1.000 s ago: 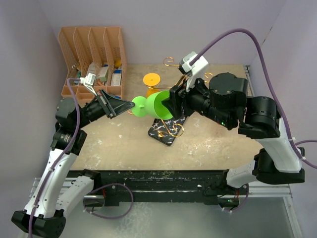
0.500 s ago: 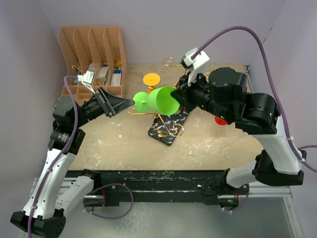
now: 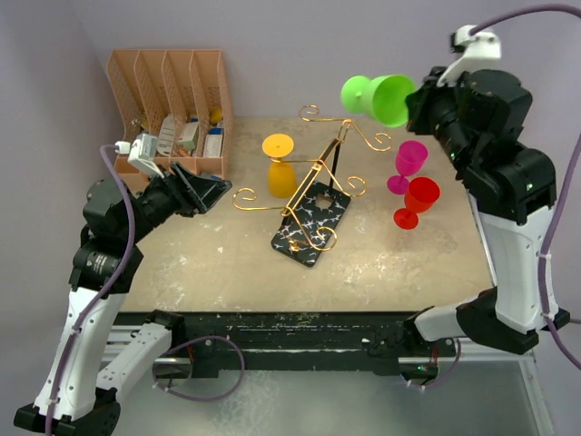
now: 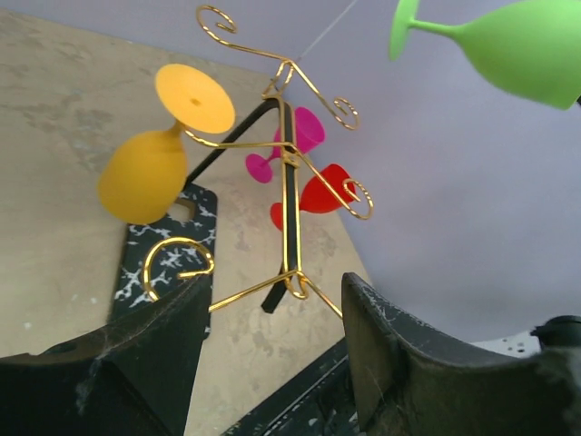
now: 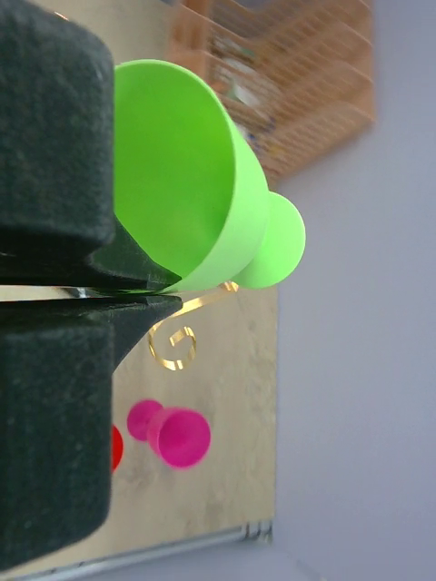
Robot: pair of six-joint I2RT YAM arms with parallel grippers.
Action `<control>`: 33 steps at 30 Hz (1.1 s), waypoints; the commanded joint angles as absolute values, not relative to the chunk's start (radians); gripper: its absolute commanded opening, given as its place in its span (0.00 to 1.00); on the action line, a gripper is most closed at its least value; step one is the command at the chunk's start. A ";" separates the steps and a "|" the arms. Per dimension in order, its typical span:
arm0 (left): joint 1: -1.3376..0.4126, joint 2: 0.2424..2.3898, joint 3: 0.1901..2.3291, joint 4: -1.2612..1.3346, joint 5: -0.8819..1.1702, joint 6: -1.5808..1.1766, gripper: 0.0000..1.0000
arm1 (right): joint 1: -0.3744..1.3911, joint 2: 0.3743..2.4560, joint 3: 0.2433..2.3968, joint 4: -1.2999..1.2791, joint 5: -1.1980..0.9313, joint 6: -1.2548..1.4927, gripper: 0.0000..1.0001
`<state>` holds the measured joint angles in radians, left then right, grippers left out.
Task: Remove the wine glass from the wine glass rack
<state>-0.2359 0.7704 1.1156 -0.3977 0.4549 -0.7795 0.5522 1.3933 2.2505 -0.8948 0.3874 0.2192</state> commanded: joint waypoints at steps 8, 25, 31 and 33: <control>-0.232 0.696 1.095 -0.532 0.219 -0.528 0.63 | -0.041 1.542 2.298 -0.840 0.296 0.363 0.00; -0.236 0.652 0.937 -0.541 0.142 -0.444 0.63 | -0.268 1.687 1.989 -0.796 0.284 0.373 0.00; -0.235 0.633 0.898 -0.551 0.121 -0.440 0.63 | -0.274 1.742 1.911 -0.785 0.251 0.380 0.00; -0.235 0.629 0.893 -0.554 0.120 -0.440 0.63 | -0.277 1.739 1.874 -0.770 0.232 0.383 0.00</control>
<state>-0.2359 0.6445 0.9012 -0.5724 0.1436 -0.4656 -0.2745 1.7451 1.9202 -0.8192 0.2733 0.3603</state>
